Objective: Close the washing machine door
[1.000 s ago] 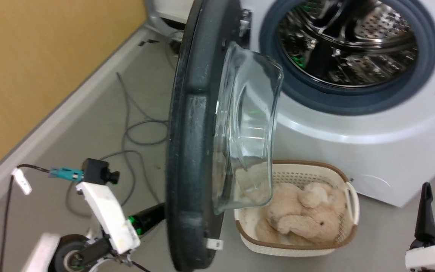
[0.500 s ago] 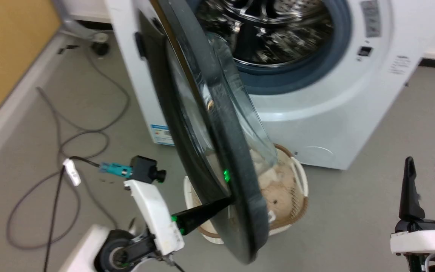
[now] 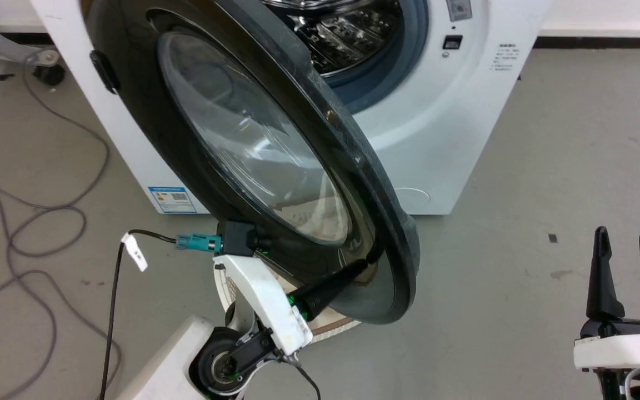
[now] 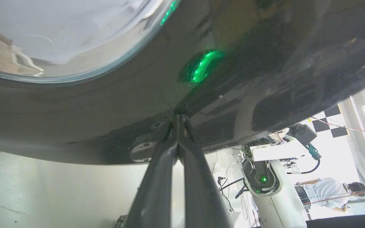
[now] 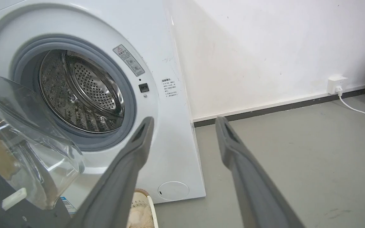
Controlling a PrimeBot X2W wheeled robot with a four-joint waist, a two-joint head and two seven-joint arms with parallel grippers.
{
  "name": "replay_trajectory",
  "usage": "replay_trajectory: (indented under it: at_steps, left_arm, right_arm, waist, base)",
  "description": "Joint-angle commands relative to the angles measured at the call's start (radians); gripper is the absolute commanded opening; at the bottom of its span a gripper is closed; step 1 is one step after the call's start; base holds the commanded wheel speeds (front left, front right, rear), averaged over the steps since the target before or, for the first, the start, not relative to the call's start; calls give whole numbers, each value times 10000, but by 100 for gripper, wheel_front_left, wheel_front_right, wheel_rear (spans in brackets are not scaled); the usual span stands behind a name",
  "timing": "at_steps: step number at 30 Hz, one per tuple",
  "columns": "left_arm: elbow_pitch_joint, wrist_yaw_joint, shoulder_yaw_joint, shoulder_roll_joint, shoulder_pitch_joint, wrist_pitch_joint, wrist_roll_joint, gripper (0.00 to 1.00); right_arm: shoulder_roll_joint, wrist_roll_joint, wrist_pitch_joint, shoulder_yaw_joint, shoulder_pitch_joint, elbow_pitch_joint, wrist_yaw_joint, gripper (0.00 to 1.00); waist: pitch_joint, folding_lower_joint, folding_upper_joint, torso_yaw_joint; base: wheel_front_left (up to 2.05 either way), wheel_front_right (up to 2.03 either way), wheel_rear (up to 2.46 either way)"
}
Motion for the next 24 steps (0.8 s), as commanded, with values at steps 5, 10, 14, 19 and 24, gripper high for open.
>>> replay_trajectory:
  at_steps: [5,10,14,19,24]
  left_arm:
    - [360,-44,-740,140,-412,-1770,474,0]
    - [649,-44,-1773,615,-523,-3626,1413,0]
    - [1229,-44,-2150,935,-545,-4969,2166,0]
    - [2570,669,-1369,1122,-580,-6276,4002,0]
    - [1291,2342,1230,818,85,-6299,7317,0]
  right_arm:
    - [5,-15,-45,-43,-323,74,8,100]
    - [5,-45,-46,-122,-336,128,8,100]
    - [5,-75,-46,-268,-302,119,8,100]
    - [5,-76,-46,-542,-218,-2,8,100]
    - [5,-41,-46,-842,-284,-211,8,100]
  waist:
    - [236,-1,0,-162]
    - [100,-1,0,-136]
    - [-123,-1,0,-44]
    - [-550,-1,0,124]
    - [-785,-1,0,373]
  base:
    - [0,0,0]
    - [0,0,0]
    - [0,0,0]
    - [0,0,0]
    - [0,0,0]
